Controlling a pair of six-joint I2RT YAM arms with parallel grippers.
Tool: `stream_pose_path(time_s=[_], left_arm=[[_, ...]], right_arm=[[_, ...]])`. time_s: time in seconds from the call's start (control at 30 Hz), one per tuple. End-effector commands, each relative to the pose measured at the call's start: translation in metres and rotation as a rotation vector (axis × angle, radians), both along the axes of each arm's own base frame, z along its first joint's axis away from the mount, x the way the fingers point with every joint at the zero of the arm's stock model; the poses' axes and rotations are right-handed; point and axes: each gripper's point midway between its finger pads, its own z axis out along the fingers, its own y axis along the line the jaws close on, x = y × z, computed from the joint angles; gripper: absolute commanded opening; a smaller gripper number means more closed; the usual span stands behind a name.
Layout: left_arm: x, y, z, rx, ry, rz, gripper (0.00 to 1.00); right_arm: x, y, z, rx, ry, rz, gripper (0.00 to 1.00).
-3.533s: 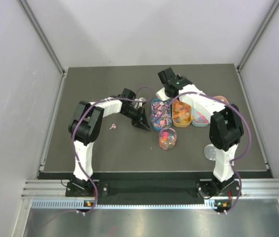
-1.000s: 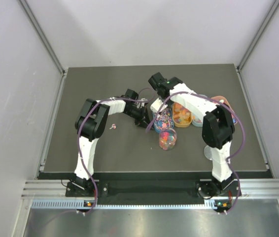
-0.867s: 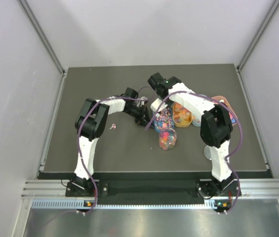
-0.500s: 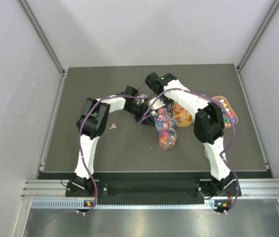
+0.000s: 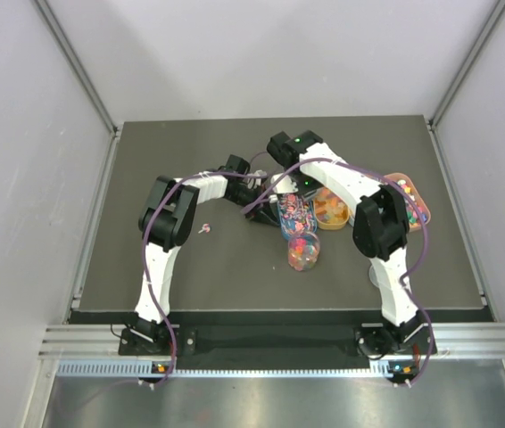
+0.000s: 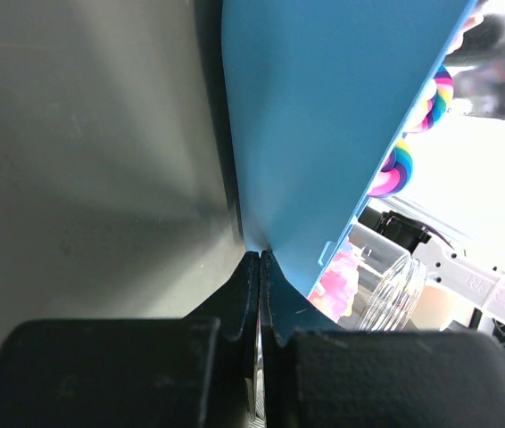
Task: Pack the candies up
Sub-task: Scoop the fake candies from the storage box.
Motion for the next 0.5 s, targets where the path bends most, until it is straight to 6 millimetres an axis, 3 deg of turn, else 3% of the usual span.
stream_pose_path(time_s=[0.0,0.17,0.3,0.47], left_arm=[[0.013,-0.011,0.02,-0.064,-0.08,-0.015,0.0],[0.013,-0.011,0.021,-0.063,-0.088,-0.021,0.0],[0.012,-0.01,0.023,-0.061,-0.097,-0.024,0.0],[0.012,-0.008,0.029,-0.057,-0.122,-0.033,0.0]], right_arm=[[-0.041,0.022,-0.037,0.174,0.177,-0.091,0.0],[-0.051,0.02,-0.035,0.244,0.182,-0.173,0.0],[-0.067,0.026,-0.041,0.332,0.195,-0.24,0.0],[-0.081,0.018,-0.051,0.368,0.175,-0.281,0.0]])
